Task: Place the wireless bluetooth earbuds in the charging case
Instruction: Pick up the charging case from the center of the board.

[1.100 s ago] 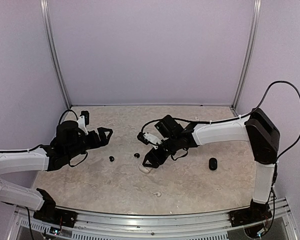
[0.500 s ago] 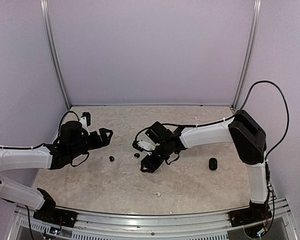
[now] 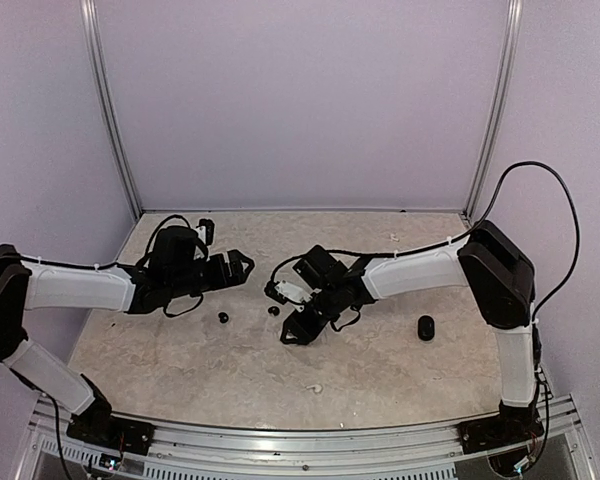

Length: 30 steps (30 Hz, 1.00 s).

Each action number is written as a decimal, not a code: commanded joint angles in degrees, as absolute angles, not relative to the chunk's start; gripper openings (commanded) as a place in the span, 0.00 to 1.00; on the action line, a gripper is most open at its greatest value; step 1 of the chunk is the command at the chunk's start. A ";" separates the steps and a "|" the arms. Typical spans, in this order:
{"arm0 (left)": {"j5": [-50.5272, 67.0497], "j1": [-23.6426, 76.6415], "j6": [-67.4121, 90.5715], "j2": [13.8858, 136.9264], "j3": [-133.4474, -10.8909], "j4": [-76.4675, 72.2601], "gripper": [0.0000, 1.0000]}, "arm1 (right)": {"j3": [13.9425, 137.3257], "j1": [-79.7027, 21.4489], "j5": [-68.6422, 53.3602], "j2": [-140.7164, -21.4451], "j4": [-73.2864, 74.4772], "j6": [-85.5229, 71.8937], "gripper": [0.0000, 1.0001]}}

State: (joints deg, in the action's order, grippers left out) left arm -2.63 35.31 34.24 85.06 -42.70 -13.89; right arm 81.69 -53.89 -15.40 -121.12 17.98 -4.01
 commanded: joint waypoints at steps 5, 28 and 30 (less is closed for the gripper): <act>-5.85 35.85 33.16 72.79 -32.72 -23.12 0.99 | 78.24 -53.86 -12.94 -118.55 18.90 -6.78 0.40; -11.86 49.60 17.48 78.06 -22.90 -54.79 0.99 | 74.05 -47.10 -24.38 -104.40 -8.15 -24.24 0.39; -11.62 50.81 15.29 79.51 -23.45 -57.98 0.98 | 72.73 -47.10 -25.15 -103.23 -10.75 -26.04 0.39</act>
State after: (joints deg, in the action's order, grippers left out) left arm -12.14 48.53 22.00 76.82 -23.88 -47.46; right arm 75.40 -46.92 -22.31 -106.34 -2.63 -20.71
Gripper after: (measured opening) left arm 0.989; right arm 0.461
